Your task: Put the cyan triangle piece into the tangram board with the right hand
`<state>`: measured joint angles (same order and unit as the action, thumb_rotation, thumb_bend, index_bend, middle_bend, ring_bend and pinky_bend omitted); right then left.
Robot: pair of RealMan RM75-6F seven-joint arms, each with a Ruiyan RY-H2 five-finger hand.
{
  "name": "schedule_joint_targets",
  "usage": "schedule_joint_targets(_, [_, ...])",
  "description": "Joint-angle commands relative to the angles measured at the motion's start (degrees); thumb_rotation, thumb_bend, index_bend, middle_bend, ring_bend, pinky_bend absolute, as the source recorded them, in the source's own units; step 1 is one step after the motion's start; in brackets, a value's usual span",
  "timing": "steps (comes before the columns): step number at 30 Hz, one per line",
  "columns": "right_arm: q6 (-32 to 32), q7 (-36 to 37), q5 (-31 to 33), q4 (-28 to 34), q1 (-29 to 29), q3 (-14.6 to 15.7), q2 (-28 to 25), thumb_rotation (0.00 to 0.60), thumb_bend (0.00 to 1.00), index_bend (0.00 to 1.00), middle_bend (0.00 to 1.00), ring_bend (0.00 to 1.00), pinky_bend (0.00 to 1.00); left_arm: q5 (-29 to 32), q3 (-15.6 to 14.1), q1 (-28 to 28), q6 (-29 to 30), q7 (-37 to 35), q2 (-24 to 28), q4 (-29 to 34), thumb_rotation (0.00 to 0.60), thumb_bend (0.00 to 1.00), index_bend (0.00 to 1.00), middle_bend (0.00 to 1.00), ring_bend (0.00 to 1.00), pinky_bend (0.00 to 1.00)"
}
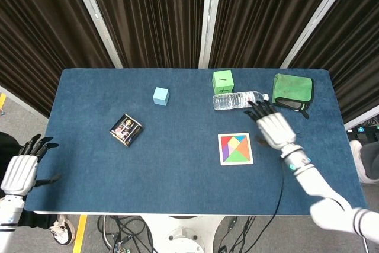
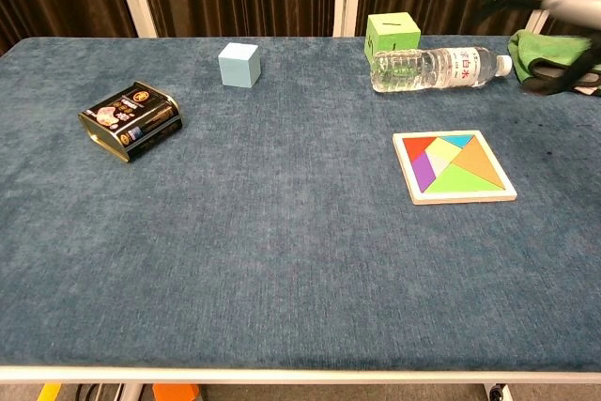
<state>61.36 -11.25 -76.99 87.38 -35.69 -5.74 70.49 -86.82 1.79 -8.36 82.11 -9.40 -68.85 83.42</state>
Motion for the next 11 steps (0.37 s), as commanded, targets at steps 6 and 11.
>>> schedule_joint_targets(6, [30.7, -1.1, -7.3, 3.3, 22.8, 6.6, -3.9, 0.600, 0.15, 0.00, 0.00, 0.00, 0.00, -1.1, 0.0, -0.5, 0.2, 1.3, 0.5, 1.4, 0.600, 0.07, 0.26, 0.15, 0.04, 0.15])
schedule_joint_targets(11, [33.9, 2.4, -8.1, -0.3, 27.8, 8.3, -2.1, 0.600, 0.15, 0.00, 0.00, 0.00, 0.00, -1.0, 0.4, -0.7, 0.5, 2.4, 0.6, 2.1, 0.600, 0.07, 0.26, 0.15, 0.04, 0.15])
